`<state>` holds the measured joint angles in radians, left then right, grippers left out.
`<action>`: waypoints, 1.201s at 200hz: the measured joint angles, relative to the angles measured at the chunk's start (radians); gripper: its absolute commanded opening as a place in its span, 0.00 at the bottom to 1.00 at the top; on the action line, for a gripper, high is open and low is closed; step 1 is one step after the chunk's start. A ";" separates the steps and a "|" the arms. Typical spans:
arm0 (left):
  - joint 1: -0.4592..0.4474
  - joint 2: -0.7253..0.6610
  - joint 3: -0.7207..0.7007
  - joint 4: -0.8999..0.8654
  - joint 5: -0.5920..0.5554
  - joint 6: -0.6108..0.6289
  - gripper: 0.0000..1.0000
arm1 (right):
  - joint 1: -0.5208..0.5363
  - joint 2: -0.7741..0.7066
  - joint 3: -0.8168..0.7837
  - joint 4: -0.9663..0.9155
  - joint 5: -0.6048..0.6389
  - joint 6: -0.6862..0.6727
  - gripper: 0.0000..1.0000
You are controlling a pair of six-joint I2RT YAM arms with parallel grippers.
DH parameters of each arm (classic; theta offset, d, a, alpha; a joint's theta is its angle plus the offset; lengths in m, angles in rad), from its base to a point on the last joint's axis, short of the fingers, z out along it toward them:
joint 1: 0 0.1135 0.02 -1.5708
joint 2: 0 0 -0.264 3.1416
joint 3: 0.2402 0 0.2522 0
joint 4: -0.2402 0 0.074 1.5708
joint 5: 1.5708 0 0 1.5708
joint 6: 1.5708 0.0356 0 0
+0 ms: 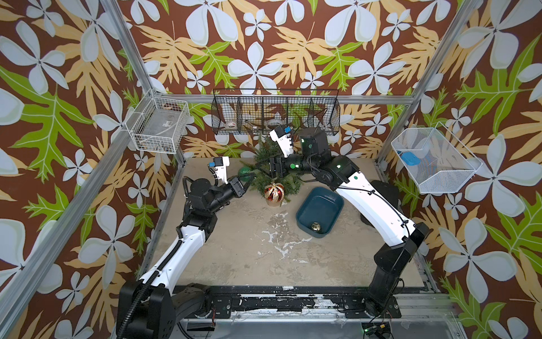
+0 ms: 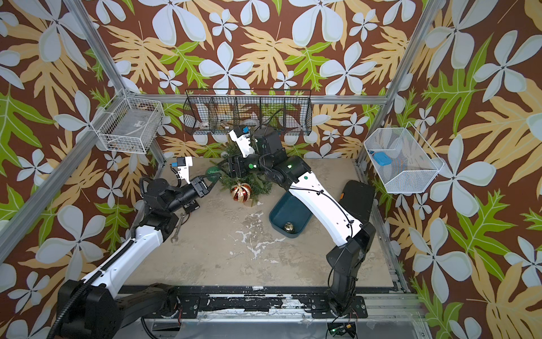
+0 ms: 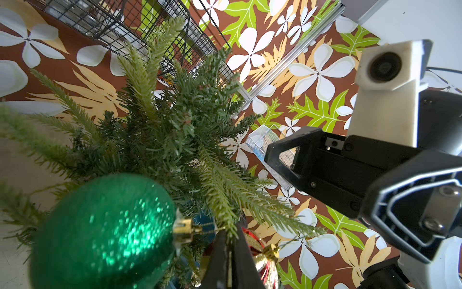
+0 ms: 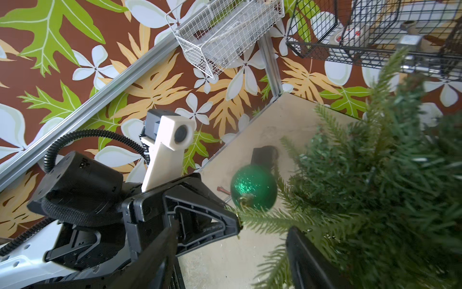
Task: Decorate the small christmas tree with ornaments
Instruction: Hang an ornament on the christmas tree.
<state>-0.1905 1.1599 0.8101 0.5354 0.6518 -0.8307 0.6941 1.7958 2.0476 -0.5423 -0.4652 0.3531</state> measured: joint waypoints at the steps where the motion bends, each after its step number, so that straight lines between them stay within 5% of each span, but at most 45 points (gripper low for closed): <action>1: 0.000 0.000 0.000 0.000 0.000 0.000 0.11 | 0.000 -0.001 -0.001 0.000 0.000 0.000 0.72; 77: 0.000 -0.038 -0.012 -0.027 -0.032 0.024 0.29 | 0.000 -0.050 -0.055 0.020 0.029 -0.002 0.71; 167: 0.001 -0.079 -0.026 -0.063 -0.051 0.033 0.33 | -0.001 -0.103 -0.094 0.033 0.055 -0.002 0.71; 240: 0.001 -0.188 -0.061 -0.169 -0.080 0.074 0.52 | -0.001 -0.298 -0.240 0.060 0.168 -0.025 0.72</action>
<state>-0.1894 0.9718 0.7494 0.3668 0.5716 -0.7567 0.6930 1.4982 1.8080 -0.4828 -0.2974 0.3283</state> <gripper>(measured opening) 0.496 0.717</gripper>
